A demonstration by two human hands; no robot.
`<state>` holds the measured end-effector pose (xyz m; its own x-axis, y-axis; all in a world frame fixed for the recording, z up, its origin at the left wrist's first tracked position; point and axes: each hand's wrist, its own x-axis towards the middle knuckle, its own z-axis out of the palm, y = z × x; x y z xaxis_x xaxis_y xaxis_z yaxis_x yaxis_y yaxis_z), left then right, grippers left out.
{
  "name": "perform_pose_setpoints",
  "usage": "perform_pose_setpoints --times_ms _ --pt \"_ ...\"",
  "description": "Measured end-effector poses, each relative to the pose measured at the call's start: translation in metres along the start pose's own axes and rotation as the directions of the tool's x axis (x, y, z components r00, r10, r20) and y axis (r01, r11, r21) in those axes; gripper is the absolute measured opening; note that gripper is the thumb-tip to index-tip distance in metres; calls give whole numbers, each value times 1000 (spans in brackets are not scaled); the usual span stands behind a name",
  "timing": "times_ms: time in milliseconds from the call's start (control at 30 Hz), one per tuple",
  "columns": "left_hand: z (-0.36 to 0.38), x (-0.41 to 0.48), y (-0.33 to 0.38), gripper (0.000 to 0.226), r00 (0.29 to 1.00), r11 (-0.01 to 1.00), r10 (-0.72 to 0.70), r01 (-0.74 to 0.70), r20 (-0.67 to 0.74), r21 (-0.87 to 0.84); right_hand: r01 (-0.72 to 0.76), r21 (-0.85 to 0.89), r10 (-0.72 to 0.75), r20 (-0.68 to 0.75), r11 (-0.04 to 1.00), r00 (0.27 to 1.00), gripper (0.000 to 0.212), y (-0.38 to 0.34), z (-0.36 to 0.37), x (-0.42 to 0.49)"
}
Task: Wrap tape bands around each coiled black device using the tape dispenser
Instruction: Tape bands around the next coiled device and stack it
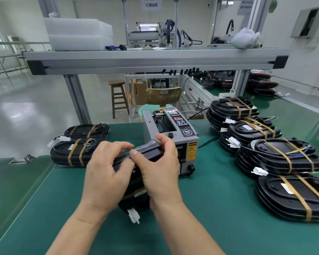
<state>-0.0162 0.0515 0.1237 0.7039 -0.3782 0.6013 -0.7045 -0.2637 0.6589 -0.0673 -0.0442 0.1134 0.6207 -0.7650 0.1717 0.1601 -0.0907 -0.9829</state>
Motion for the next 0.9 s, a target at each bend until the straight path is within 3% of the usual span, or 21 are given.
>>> perform_pose_setpoints --times_ms 67,167,367,600,900 --pt "-4 10 1 23 998 992 -26 18 65 121 -98 217 94 29 971 995 42 1 4 1" --pt "-9 20 -2 10 988 984 -80 58 129 166 -248 518 267 40 818 963 18 10 -1 8" --pt "-21 28 -17 13 970 989 -146 136 195 62 -322 474 457 -201 820 867 11 40 -39 33" --pt "-20 28 -17 13 967 988 -150 153 207 1 -386 427 505 -210 818 837 12 51 -48 45" --pt "-13 24 -4 11 971 994 -90 74 223 81 -380 443 503 -199 812 841 13 42 -46 48"
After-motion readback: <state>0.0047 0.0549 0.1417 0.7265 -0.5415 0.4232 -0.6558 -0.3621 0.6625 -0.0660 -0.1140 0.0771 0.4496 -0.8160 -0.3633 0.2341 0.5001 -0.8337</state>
